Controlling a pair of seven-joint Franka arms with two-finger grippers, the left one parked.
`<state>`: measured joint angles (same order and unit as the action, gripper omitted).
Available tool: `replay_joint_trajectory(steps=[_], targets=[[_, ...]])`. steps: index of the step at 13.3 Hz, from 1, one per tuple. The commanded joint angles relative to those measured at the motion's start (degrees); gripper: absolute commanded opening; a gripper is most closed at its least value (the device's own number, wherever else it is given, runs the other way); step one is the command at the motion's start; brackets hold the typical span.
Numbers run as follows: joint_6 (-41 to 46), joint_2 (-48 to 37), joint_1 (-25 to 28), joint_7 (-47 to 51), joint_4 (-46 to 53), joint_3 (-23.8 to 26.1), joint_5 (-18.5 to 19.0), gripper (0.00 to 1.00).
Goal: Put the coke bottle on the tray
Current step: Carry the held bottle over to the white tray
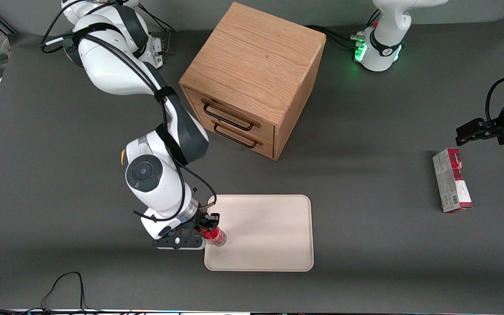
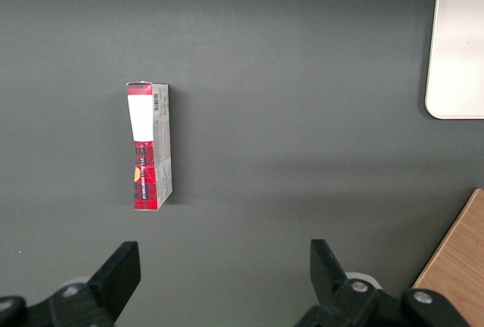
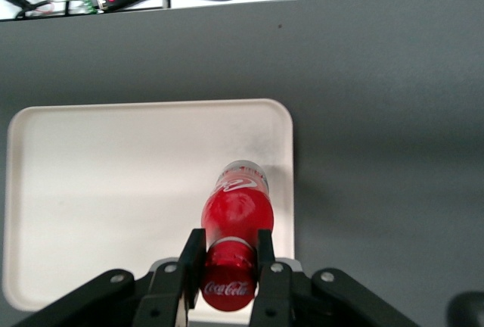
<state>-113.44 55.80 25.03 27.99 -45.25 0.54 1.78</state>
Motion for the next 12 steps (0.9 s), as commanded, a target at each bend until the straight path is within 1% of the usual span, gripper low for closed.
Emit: replay_joint_trajectory(steps=[1, 4, 12], targets=[[-2.04, 2.2, 0.02, -1.09, 2.89, 1.22, 4.02, 0.0], [-3.37, 2.99, 0.19, -0.92, 2.8, 1.31, 4.02, 0.0], [-2.49, 3.96, 1.07, -1.09, 1.92, 1.22, 4.37, 0.0]])
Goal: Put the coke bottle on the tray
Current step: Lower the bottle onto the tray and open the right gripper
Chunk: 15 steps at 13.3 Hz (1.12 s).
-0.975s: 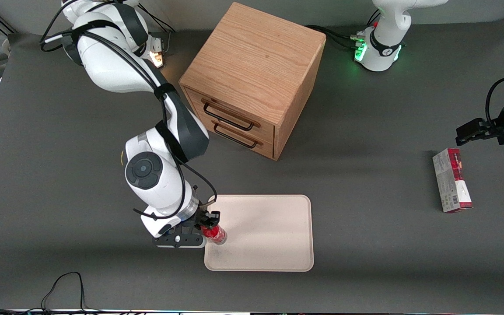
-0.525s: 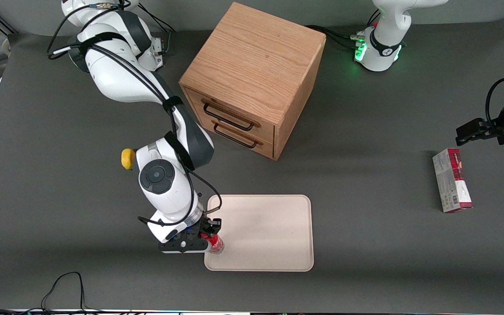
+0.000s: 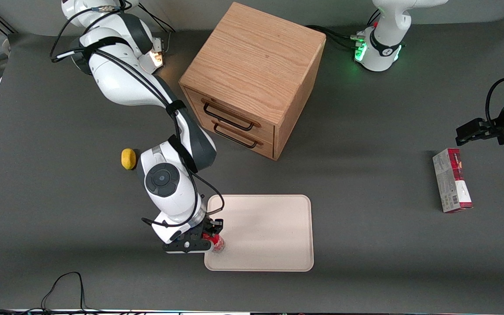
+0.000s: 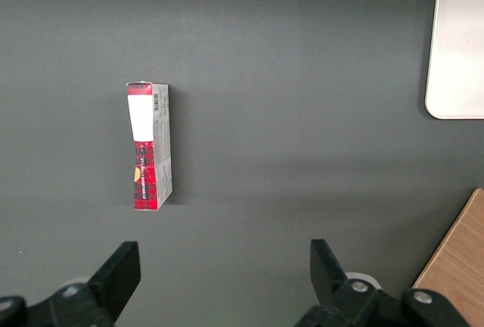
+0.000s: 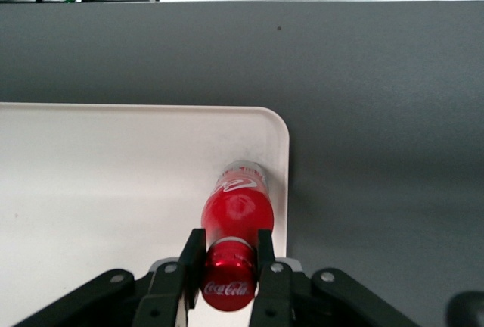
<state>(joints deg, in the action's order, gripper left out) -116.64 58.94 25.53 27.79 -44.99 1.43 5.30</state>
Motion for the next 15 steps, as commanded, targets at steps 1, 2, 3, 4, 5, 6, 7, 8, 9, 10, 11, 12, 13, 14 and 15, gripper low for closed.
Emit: replay_joint_trajectory(steps=[1, 2, 3, 4, 5, 6, 7, 8, 9, 10, 11, 12, 13, 14, 15], targets=[[1.67, 0.48, 0.57, -0.9, 1.66, 0.33, 0.85, 0.0], [2.73, 0.04, 0.57, -0.9, 1.75, 0.33, 0.76, 0.0], [3.09, -0.14, 0.57, -0.9, 1.75, 0.33, 0.76, 0.0], [3.26, -0.14, 0.57, -0.9, 1.75, 0.24, 0.85, 0.0], [3.18, -0.14, 0.57, -0.9, 1.75, 0.15, 0.85, 0.0], [3.26, -0.14, 0.49, -0.9, 1.66, 0.06, 0.85, 0.0], [3.35, -0.14, 0.57, -0.9, 1.66, 0.06, 0.85, 0.0], [3.27, -0.14, 0.57, -0.9, 1.66, -0.11, 0.85, 0.0], [2.74, -0.05, 0.49, -0.98, 1.66, -0.11, 0.85, 0.0], [1.95, 0.12, 0.49, -0.9, 1.57, -0.11, 0.85, 0.19], [0.12, 0.3, 0.49, -0.9, 1.05, -0.11, 0.76, 0.53], [-1.38, 0.3, 0.4, -0.9, 0.26, -0.11, 0.85, 0.78], [-2.0, 0.3, 0.31, -0.9, -0.01, -0.11, 0.85, 0.95], [-2.1, 0.3, 0.4, -0.72, -0.01, -0.11, 0.76, 1.0], [-2.1, 0.3, 0.4, -0.55, -0.01, -0.11, 0.76, 1.0]])
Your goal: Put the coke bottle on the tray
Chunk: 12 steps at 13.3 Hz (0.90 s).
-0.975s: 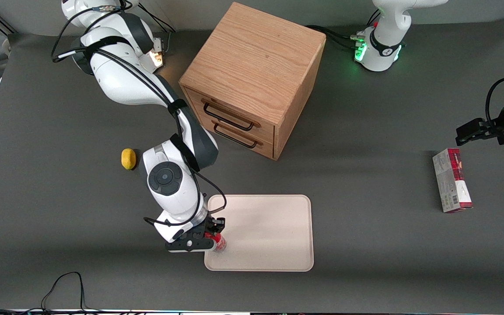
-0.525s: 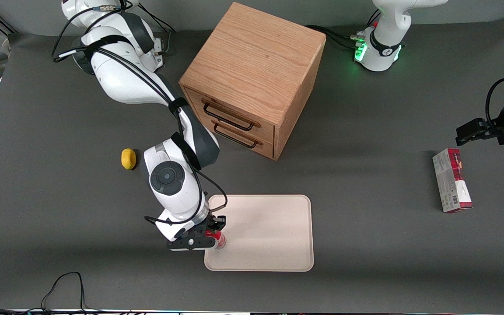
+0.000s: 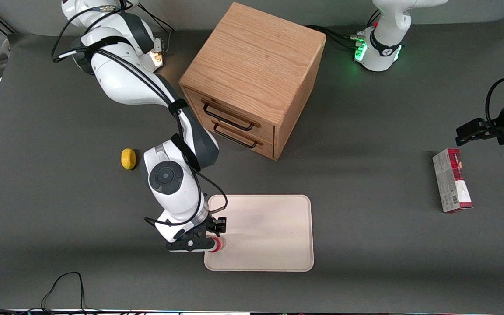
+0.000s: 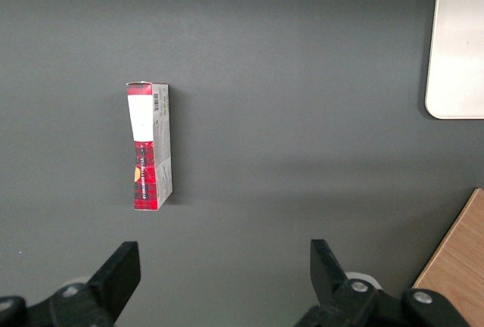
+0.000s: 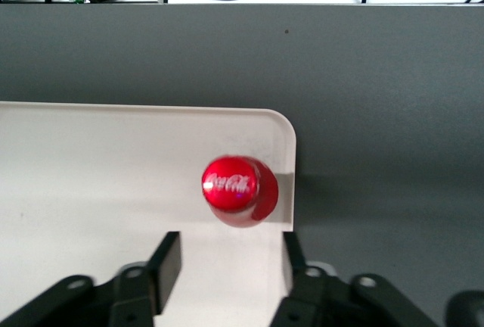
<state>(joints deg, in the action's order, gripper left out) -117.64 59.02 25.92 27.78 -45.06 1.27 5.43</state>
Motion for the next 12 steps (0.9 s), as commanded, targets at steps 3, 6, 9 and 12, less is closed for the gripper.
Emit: replay_joint_trajectory(steps=[3, 6, 9, 12], targets=[[-1.01, -0.13, 0.09, -0.01, 0.06, 0.05, 0.72, 1.0], [5.62, -3.81, 0.18, 0.08, 0.15, 0.05, 0.46, 1.0], [17.84, -10.57, 0.18, 0.08, 0.15, 0.49, 0.28, 1.0], [31.11, -17.68, 0.27, -0.19, 0.15, 0.57, 0.11, 1.0]])
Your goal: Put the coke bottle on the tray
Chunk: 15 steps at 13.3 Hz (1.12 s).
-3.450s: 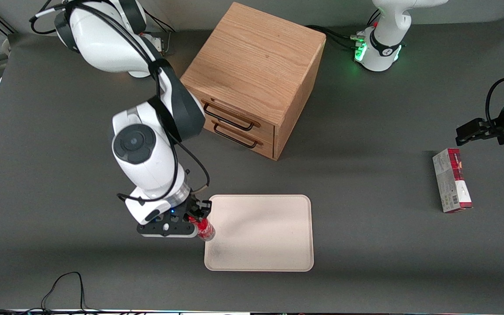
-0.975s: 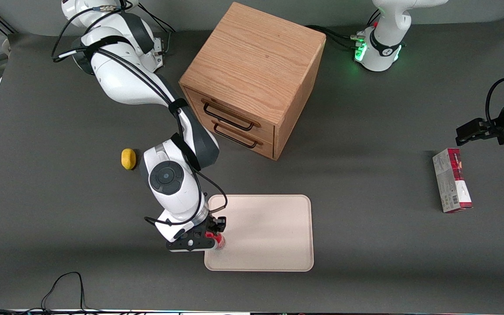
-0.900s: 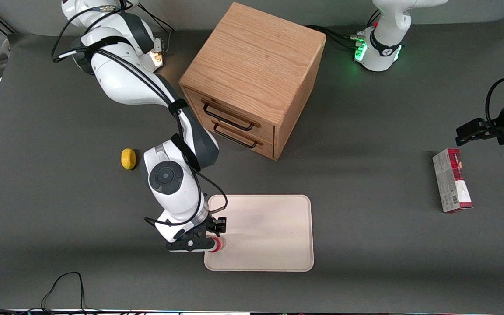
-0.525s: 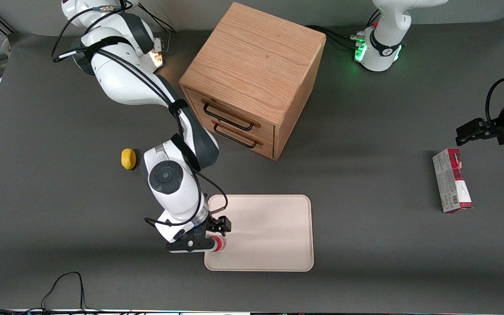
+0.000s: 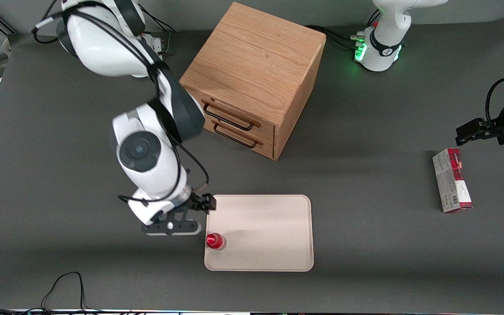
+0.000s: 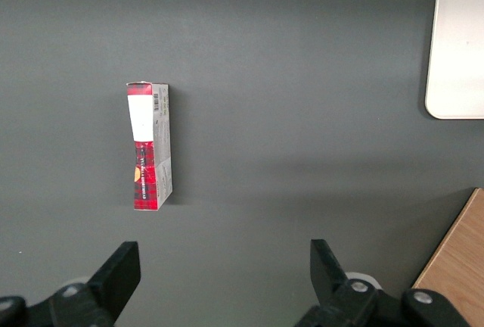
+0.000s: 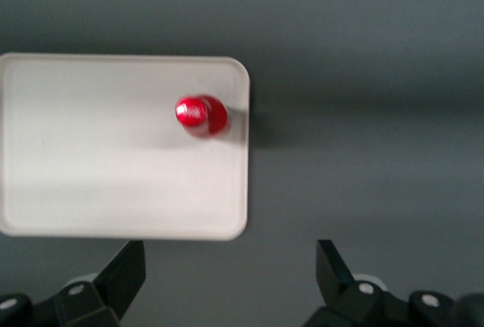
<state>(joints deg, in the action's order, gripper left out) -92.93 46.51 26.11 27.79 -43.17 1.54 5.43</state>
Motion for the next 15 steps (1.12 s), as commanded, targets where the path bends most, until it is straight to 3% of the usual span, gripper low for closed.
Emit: replay_joint_trajectory(steps=[1, 4, 8, 10, 12, 13, 15], targets=[[10.1, -7.9, -0.01, -0.97, -1.83, 0.31, 0.2, 1.0], [16.73, -18.52, -1.23, -7.72, -11.62, -1.44, 0.02, 1.0], [6.73, -35.58, -8.43, -15.46, -36.06, -2.59, -0.6, 1.0], [2.42, -40.16, -9.85, -19.41, -43.37, -5.82, -0.6, 1.0], [-0.14, -42.2, -9.77, -24.51, -47.26, -11.01, -0.86, 1.0], [-0.15, -42.03, -10.46, -25.66, -47.27, -12.33, -2.77, 1.0], [-0.23, -41.85, -14.5, -26.38, -46.92, -11.91, -3.58, 1.0]])
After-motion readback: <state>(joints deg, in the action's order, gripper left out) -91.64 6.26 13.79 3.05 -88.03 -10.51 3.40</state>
